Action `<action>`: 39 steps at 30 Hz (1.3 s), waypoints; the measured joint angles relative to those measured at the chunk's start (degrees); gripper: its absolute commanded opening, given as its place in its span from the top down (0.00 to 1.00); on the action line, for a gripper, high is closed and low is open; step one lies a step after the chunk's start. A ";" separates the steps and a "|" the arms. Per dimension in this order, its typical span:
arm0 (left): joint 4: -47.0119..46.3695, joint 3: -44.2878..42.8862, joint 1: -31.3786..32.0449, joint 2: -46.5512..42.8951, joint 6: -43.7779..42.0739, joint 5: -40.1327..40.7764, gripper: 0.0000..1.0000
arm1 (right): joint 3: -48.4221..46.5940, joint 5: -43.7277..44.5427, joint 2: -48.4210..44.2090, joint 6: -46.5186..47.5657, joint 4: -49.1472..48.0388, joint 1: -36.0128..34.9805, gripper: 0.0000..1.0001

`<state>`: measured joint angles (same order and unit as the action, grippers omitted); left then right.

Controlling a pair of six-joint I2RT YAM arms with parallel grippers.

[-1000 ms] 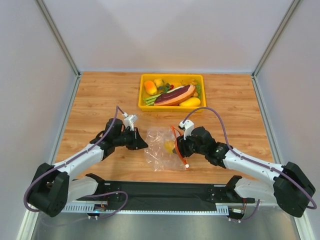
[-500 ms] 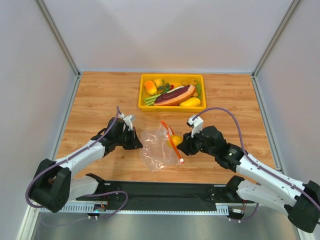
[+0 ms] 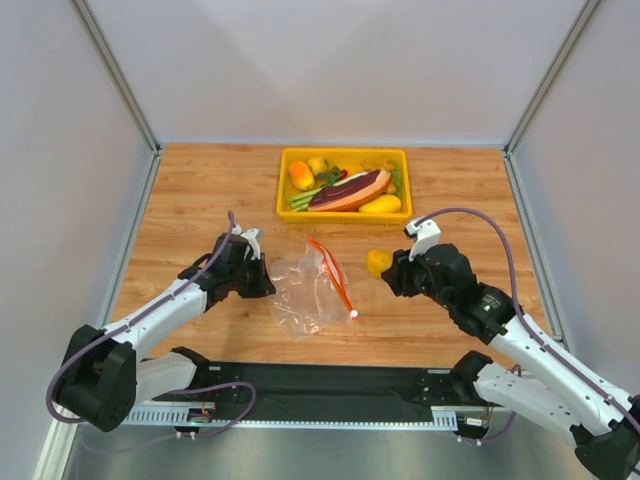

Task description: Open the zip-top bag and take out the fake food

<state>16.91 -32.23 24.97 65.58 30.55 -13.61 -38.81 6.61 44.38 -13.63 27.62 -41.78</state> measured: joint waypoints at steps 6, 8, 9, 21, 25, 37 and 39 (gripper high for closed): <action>3.78 -2.08 0.00 -1.88 -0.90 1.88 0.49 | -6.40 1.25 0.37 0.04 1.27 5.95 0.86; 5.38 -3.26 0.00 -2.97 -1.07 2.36 0.03 | -8.59 0.96 1.55 0.15 1.01 7.13 0.86; 6.14 -3.89 0.00 -3.76 -1.29 2.62 0.01 | -9.75 0.76 2.51 0.22 0.76 7.69 0.86; 20.17 -17.57 0.00 -14.45 -4.55 7.87 0.01 | -26.77 -4.15 25.16 3.89 -4.33 10.49 0.83; 22.10 -21.64 0.00 -15.96 -7.89 9.64 0.01 | -33.09 -6.64 35.67 4.74 -6.19 10.49 0.81; 20.00 -21.90 -2.43 -21.24 -16.76 11.93 0.01 | -59.43 -11.96 69.09 6.21 -6.88 9.73 0.80; 19.71 -21.81 -2.95 -21.68 -17.07 11.52 0.01 | -64.15 -12.31 73.64 6.32 -6.56 9.55 0.80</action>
<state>36.62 -54.04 22.02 43.90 13.47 -2.09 -102.96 -5.69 118.02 -7.31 21.06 -32.23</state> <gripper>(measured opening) 0.992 0.411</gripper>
